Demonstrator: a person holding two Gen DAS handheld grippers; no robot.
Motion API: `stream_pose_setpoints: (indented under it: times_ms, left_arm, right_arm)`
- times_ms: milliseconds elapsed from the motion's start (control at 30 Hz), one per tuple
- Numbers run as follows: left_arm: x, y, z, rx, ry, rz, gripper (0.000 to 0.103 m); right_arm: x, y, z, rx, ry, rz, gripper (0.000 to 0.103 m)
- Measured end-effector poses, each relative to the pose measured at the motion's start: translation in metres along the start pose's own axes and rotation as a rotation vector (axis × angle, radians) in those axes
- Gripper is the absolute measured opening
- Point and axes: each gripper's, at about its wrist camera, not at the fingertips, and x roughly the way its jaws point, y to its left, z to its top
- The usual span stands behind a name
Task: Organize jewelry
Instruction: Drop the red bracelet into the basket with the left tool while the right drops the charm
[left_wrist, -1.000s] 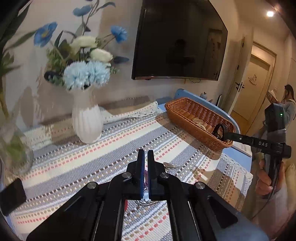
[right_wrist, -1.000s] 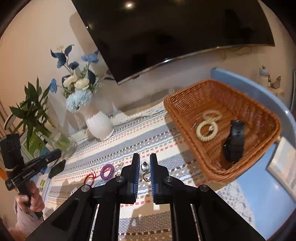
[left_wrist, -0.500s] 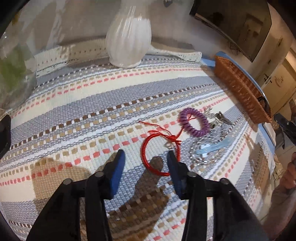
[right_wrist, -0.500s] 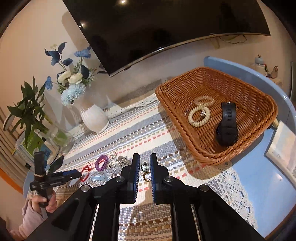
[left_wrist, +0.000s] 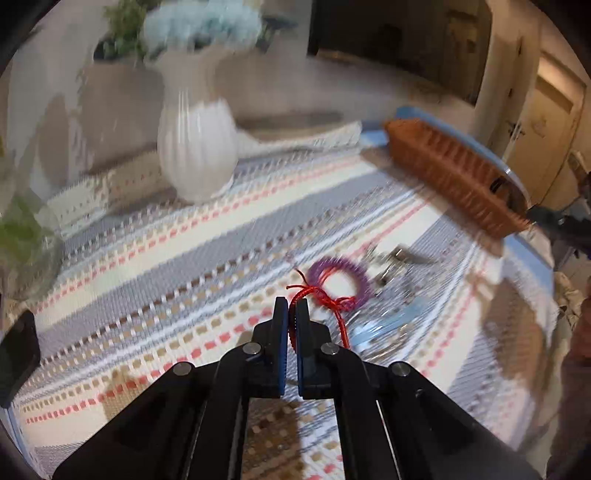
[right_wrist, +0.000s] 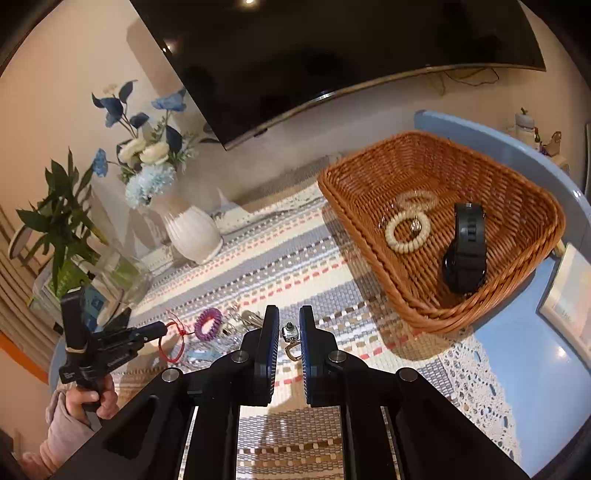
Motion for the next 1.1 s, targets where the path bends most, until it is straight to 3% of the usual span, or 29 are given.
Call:
stream_pose_setpoints:
  times_ms: [200,333,433,533,733,933,1100]
  left_arm:
    - [-0.044,-0.035,0.051,0.07,-0.118,-0.069,0.001]
    - [-0.05,-0.067,0.092,0.13,-0.166,-0.137,0.001]
    - [-0.046,-0.102,0.13,0.188,-0.209,-0.181,0.001]
    - [-0.026,-0.136,0.165,0.218,-0.22,-0.24,0.001]
    - [0.048,-0.187,0.21,0.186,-0.158,-0.379,0.001]
    - [0.111,-0.217,0.216,0.186,-0.092,-0.417,0.001]
    - [0.124,-0.224,0.21,0.188,-0.095,-0.422,0.001]
  right_arm:
    - [-0.028,0.011,0.024,-0.035,-0.079,0.009,0.011]
    - [-0.044,0.008,0.048,-0.038,-0.12,-0.004,0.011]
    - [-0.047,-0.004,0.071,-0.008,-0.129,-0.06,0.011]
    - [-0.041,-0.029,0.093,0.059,-0.116,-0.089,0.011]
    - [-0.011,-0.082,0.116,0.135,-0.065,-0.202,0.011]
    - [0.017,-0.119,0.119,0.174,-0.022,-0.272,0.011]
    - [0.026,-0.129,0.117,0.177,-0.021,-0.283,0.013]
